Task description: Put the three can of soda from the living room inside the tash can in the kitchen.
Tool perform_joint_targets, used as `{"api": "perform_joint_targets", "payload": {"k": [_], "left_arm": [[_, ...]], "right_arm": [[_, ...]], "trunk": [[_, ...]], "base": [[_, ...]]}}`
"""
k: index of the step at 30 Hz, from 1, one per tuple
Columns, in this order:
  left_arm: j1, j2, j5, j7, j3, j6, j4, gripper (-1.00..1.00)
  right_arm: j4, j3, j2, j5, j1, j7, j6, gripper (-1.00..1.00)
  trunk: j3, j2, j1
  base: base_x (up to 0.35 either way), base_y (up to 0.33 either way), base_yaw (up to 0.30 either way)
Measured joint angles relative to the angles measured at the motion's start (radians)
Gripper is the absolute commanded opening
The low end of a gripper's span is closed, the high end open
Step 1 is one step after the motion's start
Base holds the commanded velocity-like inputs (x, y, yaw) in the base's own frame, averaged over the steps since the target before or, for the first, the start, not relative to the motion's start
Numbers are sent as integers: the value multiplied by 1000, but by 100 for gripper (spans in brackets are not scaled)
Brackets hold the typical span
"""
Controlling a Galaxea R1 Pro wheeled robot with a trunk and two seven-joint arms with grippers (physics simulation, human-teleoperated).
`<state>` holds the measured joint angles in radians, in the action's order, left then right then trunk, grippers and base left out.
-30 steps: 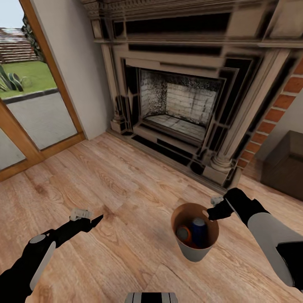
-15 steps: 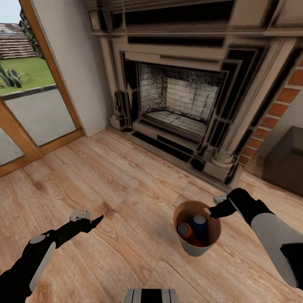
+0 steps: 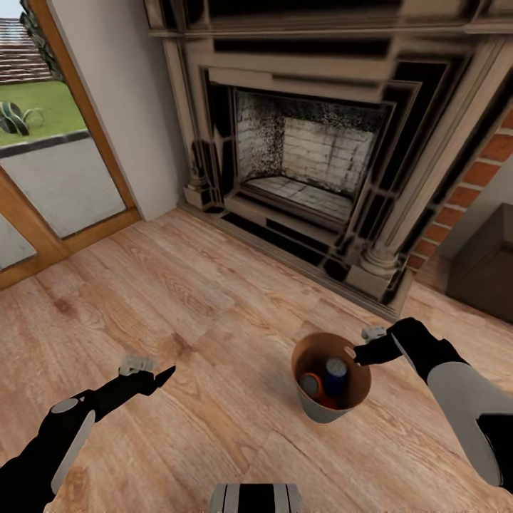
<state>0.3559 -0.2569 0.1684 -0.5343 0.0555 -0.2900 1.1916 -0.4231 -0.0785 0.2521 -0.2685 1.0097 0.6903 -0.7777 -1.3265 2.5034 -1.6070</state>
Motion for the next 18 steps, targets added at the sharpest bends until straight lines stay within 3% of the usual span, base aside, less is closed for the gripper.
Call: {"api": "perform_joint_targets", "payload": {"k": [8,15,18], "left_arm": [[0,22,-2,-1,0,0,1,100],[0,27,-2,-1,0,0,-1,100],[0,27,-3,-1,0,0,-2,100]], "right_arm": [[-2,7,0,-5,-1,0,3,-100],[-3,8,0,-6,-1,16,4,-100],[-3,9,1,-2,-1,31,2,-100]], "trunk": [[-31,2,-4],[-31,2,-3],[-43,3,-5]], "base": [[0,0,0],[0,0,0],[0,0,0]]}}
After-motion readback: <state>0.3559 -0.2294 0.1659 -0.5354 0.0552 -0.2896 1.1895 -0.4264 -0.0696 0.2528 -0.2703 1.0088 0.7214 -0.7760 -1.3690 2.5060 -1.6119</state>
